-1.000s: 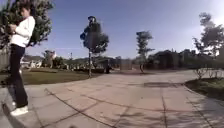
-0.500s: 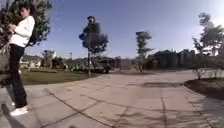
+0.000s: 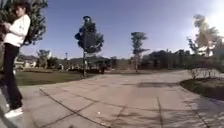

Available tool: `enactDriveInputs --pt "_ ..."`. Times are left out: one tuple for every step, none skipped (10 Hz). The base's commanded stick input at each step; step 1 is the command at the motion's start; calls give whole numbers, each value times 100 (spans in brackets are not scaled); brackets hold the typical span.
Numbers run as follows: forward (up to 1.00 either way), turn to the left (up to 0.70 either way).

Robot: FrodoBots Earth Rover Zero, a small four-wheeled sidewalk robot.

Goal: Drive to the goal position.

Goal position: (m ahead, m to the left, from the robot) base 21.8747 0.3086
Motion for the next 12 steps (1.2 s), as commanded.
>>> enactDriveInputs --pt "0 -70" --pt "0 -70" --pt "0 -70" --pt "0 -52" --pt "0 -17" --pt "0 -2" --pt "0 0" --pt "0 0" --pt "2 0" --pt "6 0" --pt "8 0" --pt "10 0"
